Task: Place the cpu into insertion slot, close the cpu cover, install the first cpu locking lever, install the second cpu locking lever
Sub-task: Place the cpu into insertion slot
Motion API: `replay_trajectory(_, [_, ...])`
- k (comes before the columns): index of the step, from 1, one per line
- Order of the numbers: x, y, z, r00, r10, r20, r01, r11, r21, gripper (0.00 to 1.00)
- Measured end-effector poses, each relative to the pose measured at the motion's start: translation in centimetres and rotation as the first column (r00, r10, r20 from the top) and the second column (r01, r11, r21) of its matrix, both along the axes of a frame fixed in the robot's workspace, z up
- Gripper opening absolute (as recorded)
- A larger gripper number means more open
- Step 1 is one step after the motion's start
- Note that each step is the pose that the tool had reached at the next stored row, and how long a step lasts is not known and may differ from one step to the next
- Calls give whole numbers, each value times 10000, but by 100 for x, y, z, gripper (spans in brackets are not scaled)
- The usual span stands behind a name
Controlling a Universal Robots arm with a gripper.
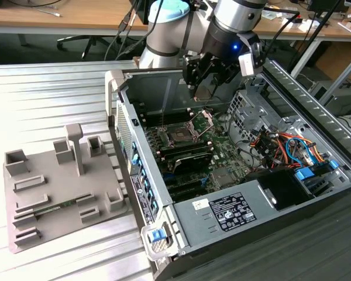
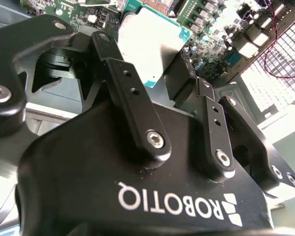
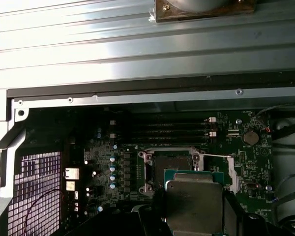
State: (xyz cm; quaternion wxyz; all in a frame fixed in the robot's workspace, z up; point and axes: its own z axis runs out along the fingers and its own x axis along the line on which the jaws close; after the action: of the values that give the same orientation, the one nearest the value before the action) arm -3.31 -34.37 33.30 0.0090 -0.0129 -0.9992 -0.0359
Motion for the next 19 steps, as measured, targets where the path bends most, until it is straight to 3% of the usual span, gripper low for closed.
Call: replay_trajectory(19, [0, 0, -59, 10000, 0, 0, 0, 10000, -20, 55])
